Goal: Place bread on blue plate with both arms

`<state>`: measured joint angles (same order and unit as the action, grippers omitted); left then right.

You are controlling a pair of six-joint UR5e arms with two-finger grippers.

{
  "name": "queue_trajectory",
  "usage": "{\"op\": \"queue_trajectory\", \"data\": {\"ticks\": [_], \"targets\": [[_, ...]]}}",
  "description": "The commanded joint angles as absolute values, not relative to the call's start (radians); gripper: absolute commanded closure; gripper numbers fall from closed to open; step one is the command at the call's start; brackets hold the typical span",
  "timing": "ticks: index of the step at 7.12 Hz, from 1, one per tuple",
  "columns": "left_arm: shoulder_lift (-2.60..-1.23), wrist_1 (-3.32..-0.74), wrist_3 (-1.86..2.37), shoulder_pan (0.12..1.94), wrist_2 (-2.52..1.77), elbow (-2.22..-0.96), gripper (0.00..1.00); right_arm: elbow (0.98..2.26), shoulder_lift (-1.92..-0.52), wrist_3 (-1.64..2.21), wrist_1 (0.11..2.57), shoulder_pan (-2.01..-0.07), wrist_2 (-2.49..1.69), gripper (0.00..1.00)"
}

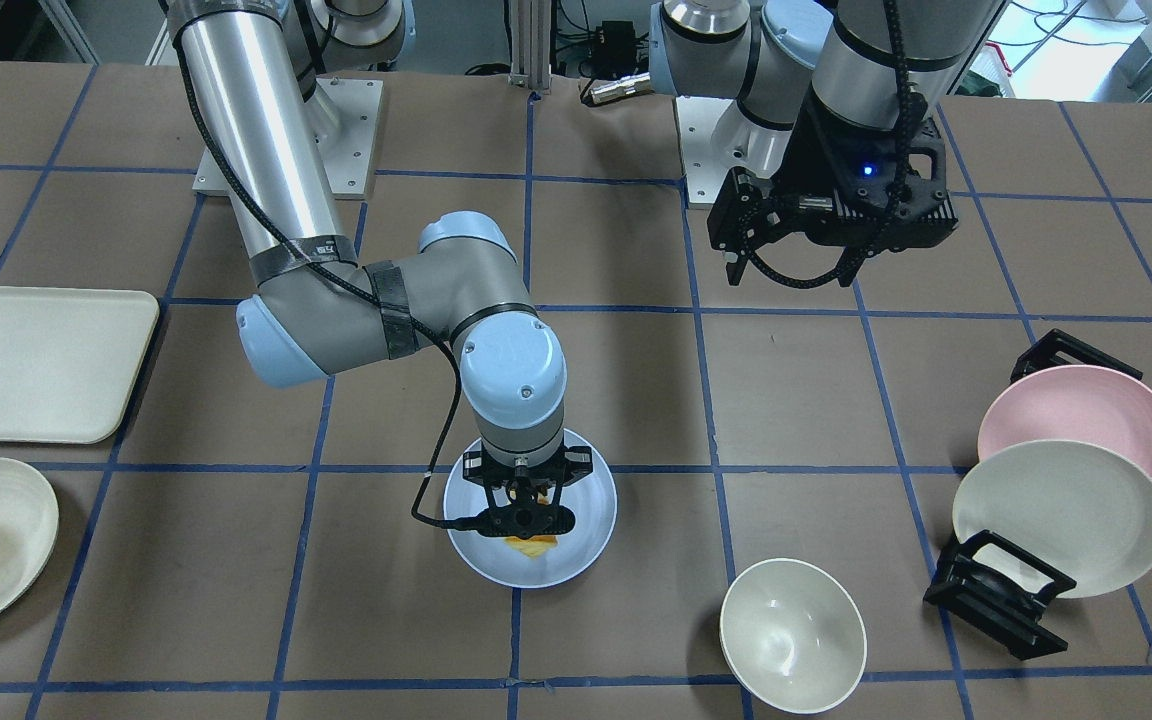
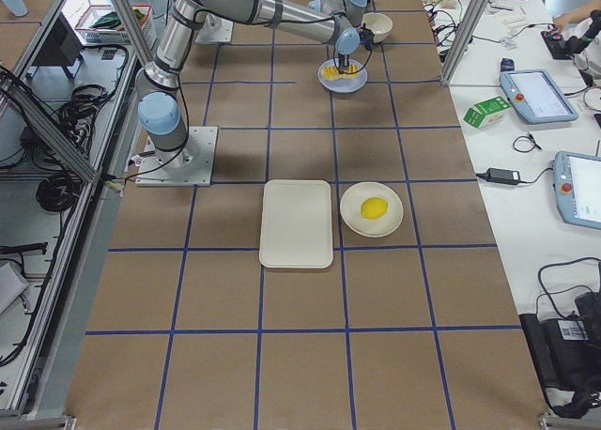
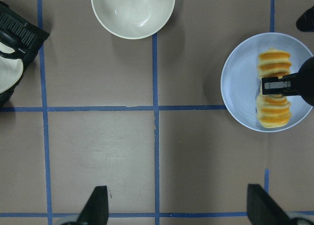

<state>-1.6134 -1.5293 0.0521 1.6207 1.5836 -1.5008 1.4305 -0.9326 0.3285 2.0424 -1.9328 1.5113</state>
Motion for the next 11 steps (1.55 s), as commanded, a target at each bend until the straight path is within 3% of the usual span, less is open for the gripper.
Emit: {"op": "queue_trajectory", "data": {"ticks": [1,5,11], "targets": [[-1.612,-1.532,0.054,1.621,1.586,-1.502,0.0,1.427,-0.933,0.321,2.043,-1.933,1.513,0.0],[-1.612,-1.536,0.055,1.618,1.586,-1.5,0.0,1.359,-0.96,0.316,2.027,-1.901,1.512,0.0],[-1.611,-1.537,0.052,1.62,1.591,-1.5,0.0,1.371,-1.345,0.199,1.535,-1.609,1.523,0.0]]}}
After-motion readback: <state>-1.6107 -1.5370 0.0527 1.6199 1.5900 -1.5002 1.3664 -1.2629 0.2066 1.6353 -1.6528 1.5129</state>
